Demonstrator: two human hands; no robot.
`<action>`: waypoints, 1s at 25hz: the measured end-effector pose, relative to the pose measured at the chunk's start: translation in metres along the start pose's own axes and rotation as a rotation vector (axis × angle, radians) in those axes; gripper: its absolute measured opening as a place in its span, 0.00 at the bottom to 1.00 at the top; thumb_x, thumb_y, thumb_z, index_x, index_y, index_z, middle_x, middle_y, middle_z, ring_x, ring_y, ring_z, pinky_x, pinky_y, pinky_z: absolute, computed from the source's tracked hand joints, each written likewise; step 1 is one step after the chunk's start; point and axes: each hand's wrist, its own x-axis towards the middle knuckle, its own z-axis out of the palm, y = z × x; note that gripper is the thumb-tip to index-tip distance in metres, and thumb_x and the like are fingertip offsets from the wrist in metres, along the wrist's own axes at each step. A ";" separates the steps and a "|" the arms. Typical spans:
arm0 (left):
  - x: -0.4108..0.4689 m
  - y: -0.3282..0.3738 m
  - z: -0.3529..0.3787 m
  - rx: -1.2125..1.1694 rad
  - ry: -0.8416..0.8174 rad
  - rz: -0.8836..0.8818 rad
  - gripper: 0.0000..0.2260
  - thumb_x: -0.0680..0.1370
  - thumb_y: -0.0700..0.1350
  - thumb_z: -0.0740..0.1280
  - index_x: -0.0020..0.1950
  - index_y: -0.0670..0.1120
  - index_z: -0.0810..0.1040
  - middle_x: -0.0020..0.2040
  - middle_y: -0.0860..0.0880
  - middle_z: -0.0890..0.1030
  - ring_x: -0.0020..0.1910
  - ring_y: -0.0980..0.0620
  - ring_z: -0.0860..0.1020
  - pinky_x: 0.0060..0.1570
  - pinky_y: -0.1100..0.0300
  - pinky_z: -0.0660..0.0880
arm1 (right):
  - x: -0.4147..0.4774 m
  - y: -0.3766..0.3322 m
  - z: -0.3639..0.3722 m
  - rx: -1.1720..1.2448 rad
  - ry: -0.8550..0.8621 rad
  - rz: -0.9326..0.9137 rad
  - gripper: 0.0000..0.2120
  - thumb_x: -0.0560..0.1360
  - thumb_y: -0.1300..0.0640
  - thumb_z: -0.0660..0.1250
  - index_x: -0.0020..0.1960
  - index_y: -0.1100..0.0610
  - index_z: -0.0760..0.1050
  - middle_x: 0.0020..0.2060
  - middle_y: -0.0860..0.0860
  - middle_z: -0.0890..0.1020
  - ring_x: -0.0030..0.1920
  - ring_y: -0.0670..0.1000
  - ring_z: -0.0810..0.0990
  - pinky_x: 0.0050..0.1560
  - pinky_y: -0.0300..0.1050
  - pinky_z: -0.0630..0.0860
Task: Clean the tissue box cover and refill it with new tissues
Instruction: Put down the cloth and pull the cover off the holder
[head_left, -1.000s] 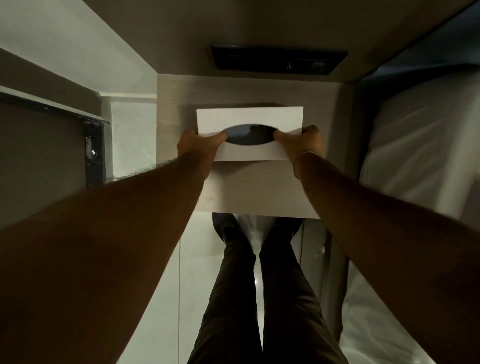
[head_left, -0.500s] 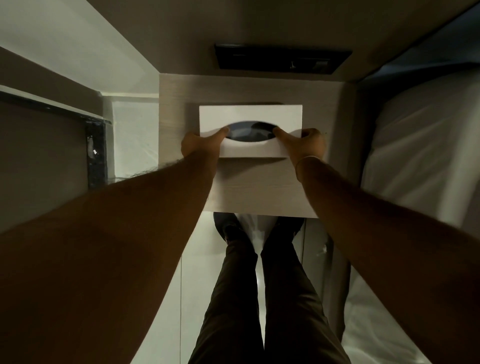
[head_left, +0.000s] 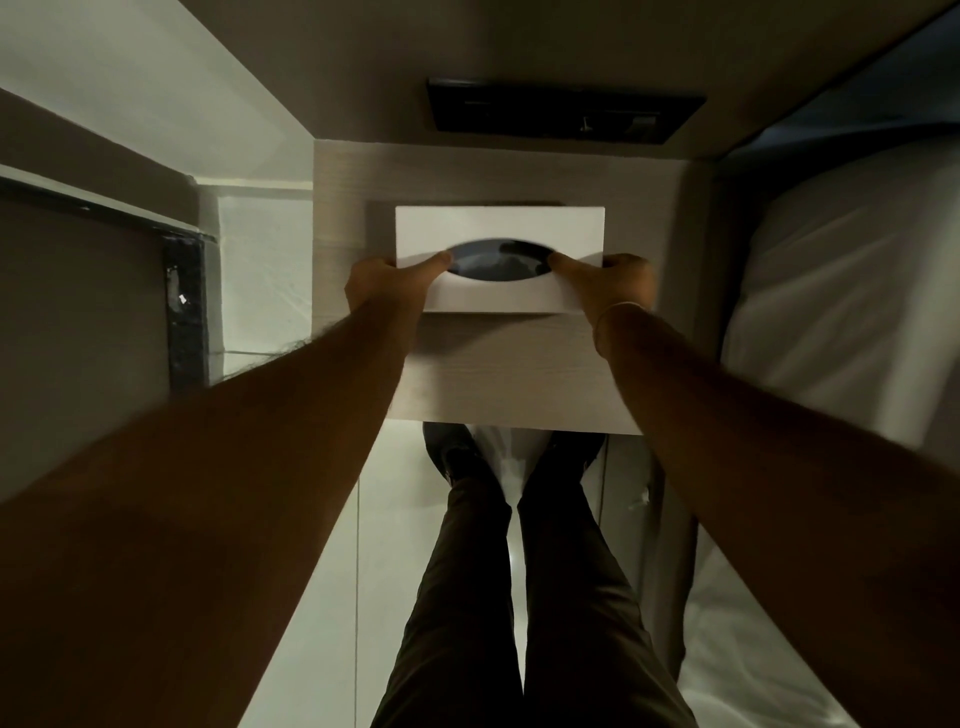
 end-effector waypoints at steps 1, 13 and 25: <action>0.000 0.000 -0.001 0.013 -0.002 0.001 0.27 0.61 0.68 0.83 0.46 0.55 0.73 0.42 0.57 0.77 0.39 0.56 0.77 0.33 0.62 0.73 | -0.001 0.000 0.001 0.003 0.004 0.001 0.26 0.62 0.35 0.84 0.49 0.52 0.86 0.46 0.47 0.89 0.44 0.46 0.86 0.35 0.37 0.79; 0.007 0.002 -0.006 0.122 -0.018 0.069 0.28 0.63 0.67 0.82 0.53 0.53 0.77 0.51 0.52 0.80 0.50 0.49 0.80 0.45 0.55 0.79 | 0.004 0.002 0.000 -0.049 0.002 -0.036 0.29 0.64 0.36 0.83 0.56 0.52 0.81 0.51 0.48 0.86 0.48 0.47 0.84 0.47 0.45 0.84; -0.001 0.005 0.001 -0.004 0.036 0.018 0.30 0.66 0.63 0.83 0.61 0.50 0.80 0.48 0.55 0.78 0.43 0.54 0.78 0.33 0.64 0.70 | 0.004 0.002 0.002 -0.051 -0.015 -0.038 0.29 0.64 0.33 0.82 0.54 0.52 0.83 0.50 0.48 0.87 0.48 0.47 0.85 0.43 0.41 0.81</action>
